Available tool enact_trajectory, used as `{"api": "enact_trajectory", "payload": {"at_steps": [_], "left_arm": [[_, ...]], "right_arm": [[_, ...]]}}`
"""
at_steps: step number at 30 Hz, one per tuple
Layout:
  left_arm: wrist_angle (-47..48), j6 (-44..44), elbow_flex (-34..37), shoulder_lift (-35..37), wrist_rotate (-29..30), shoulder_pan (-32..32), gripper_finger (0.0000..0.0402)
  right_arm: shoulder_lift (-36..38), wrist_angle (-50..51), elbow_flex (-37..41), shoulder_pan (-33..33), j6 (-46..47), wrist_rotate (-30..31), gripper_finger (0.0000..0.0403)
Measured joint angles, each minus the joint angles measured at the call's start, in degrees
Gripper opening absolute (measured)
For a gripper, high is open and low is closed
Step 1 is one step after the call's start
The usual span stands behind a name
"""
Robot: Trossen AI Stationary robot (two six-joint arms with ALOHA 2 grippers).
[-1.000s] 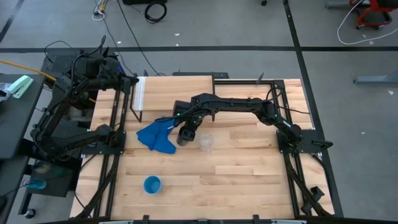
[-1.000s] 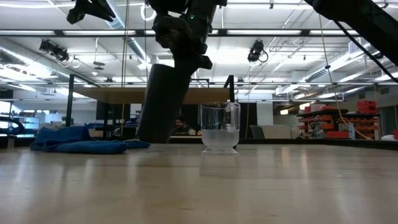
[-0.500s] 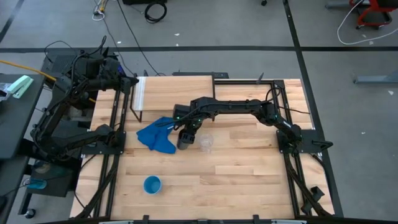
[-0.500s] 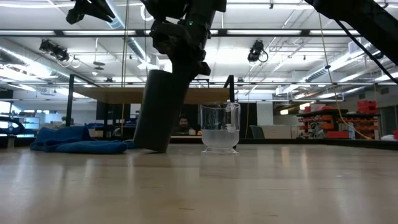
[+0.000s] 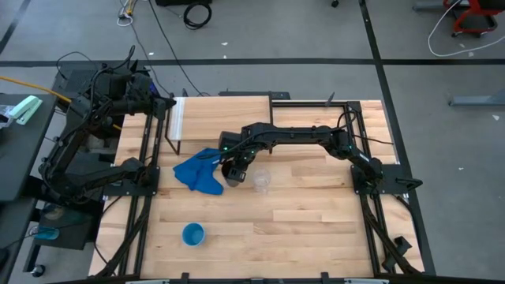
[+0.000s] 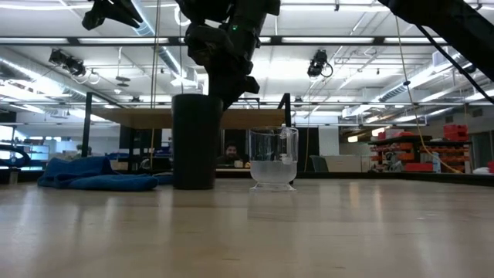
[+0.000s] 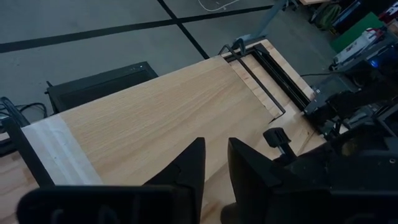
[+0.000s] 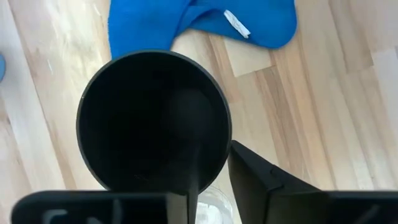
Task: Stack small to large cups/mugs on shelf
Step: Move the black cup to the center of the table
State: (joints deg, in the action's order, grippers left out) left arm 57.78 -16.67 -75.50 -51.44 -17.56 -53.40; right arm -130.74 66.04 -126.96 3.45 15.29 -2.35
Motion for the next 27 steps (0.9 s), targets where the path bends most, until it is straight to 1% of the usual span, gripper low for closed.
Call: {"api": "enact_trajectory", "payload": {"at_steps": [8,17,20,27], "left_arm": [[0.00,0.00,0.00,0.00,0.00,0.01,0.0080],[-0.01,-0.04,0.00,0.00,0.00,0.01,0.0075],[-0.02,-0.05,0.00,0.00,0.01,0.01,0.0079],[-0.04,-0.07,0.00,0.02,0.04,-0.01,0.0084]], "right_arm": [[0.00,0.02,0.00,-0.17,0.24,-1.77,0.0093],[0.02,-0.18,-0.04,-0.27,0.15,-1.82,0.0093],[0.73,-0.67,-0.05,-0.17,0.08,-1.81,0.0093],[5.02,-2.73,-0.19,0.42,-0.03,-1.70,0.0093]]}}
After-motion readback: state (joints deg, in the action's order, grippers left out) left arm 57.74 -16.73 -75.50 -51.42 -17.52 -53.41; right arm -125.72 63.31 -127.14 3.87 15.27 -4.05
